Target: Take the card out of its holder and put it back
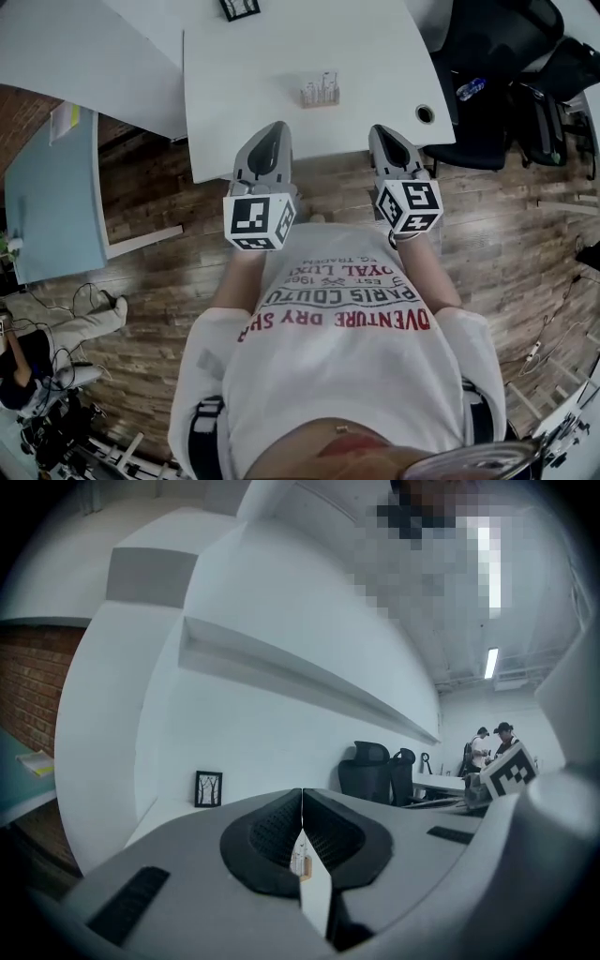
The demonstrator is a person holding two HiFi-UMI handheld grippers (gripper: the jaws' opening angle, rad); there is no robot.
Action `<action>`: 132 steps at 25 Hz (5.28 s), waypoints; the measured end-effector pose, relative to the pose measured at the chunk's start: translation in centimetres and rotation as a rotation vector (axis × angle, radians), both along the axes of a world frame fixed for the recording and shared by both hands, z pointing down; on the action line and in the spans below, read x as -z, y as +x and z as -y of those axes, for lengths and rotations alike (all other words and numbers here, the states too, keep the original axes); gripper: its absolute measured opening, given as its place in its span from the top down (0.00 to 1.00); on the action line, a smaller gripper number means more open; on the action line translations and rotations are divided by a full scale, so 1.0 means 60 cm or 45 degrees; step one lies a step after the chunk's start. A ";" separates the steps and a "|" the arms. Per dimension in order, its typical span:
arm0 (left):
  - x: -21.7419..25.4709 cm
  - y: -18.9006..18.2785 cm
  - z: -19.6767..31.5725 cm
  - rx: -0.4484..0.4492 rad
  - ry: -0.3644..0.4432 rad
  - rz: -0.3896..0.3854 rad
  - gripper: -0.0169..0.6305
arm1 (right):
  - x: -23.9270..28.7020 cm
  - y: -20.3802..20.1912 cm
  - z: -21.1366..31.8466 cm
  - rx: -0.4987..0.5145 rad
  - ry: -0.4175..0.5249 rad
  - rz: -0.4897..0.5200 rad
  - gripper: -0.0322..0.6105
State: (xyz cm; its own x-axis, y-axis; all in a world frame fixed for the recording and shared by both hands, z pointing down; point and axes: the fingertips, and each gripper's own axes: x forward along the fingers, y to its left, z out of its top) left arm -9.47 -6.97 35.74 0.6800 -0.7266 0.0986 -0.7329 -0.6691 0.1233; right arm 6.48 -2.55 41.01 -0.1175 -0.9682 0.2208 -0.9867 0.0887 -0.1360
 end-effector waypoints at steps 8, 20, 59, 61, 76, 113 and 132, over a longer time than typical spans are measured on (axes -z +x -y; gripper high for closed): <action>-0.011 0.025 0.054 -0.013 0.005 0.038 0.94 | 0.022 -0.002 0.080 0.058 0.039 -0.001 0.91; -0.027 0.069 0.180 0.153 -0.085 0.058 0.94 | 0.014 0.024 0.240 0.329 0.025 0.006 0.91; -0.222 0.103 0.281 0.253 -0.395 0.189 0.94 | -0.243 -0.046 0.314 1.640 -0.361 -0.042 0.84; -0.225 0.107 0.279 0.256 -0.399 0.201 0.94 | -0.247 -0.043 0.311 1.672 -0.359 -0.061 0.85; -0.238 0.100 0.276 0.272 -0.429 0.188 0.94 | -0.241 -0.053 0.308 1.743 -0.331 -0.086 0.89; -0.130 0.076 0.242 0.210 -0.209 0.138 0.94 | -0.092 0.071 0.319 0.453 -0.090 -0.135 0.89; -0.117 0.072 0.210 0.144 -0.177 0.140 0.94 | -0.083 0.108 0.257 0.117 -0.075 -0.081 0.89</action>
State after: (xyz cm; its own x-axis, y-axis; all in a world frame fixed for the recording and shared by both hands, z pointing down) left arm -5.16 -19.59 42.75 0.5742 -0.7722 0.2723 -0.8167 -0.5637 0.1234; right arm 12.97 -17.96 45.98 -0.1891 -0.9390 0.2872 -0.9816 0.1729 -0.0810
